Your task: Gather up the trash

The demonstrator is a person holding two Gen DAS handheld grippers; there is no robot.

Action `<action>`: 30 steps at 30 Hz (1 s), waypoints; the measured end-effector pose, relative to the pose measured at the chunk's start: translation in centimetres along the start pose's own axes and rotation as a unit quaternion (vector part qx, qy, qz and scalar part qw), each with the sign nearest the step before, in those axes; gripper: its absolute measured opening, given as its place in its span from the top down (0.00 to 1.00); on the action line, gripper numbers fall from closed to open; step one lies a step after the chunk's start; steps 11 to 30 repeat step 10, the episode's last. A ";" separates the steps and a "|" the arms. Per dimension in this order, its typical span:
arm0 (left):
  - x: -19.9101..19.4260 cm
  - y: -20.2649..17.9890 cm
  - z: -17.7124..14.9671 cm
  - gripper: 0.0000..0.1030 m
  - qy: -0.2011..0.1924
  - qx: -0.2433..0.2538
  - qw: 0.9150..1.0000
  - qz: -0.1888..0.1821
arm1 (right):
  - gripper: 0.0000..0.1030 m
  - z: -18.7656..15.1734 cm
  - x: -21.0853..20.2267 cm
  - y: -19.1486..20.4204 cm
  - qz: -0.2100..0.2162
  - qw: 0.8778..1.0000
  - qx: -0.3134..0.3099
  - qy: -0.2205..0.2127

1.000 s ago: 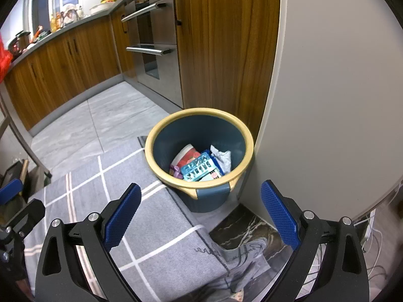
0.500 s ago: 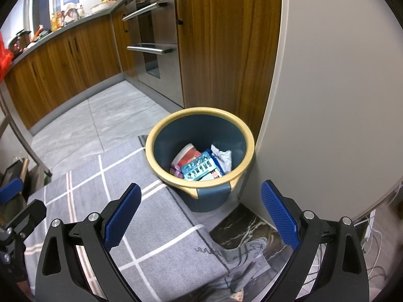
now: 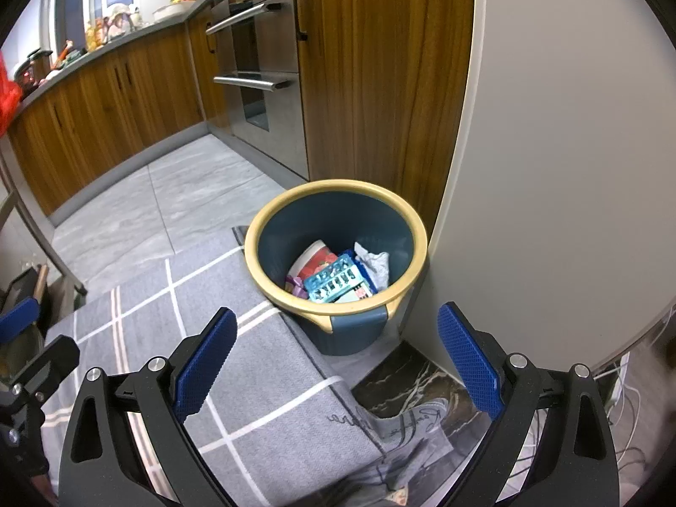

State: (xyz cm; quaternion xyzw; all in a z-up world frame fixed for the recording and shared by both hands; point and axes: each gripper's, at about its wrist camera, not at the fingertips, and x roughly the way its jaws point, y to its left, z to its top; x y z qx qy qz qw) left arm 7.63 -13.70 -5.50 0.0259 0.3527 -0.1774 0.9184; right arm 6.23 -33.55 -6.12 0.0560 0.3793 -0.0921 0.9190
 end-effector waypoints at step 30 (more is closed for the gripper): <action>0.4 1.5 -0.3 0.05 0.018 -0.013 1.000 0.018 | 0.08 0.1 -0.2 -0.3 0.007 0.999 0.036 0.023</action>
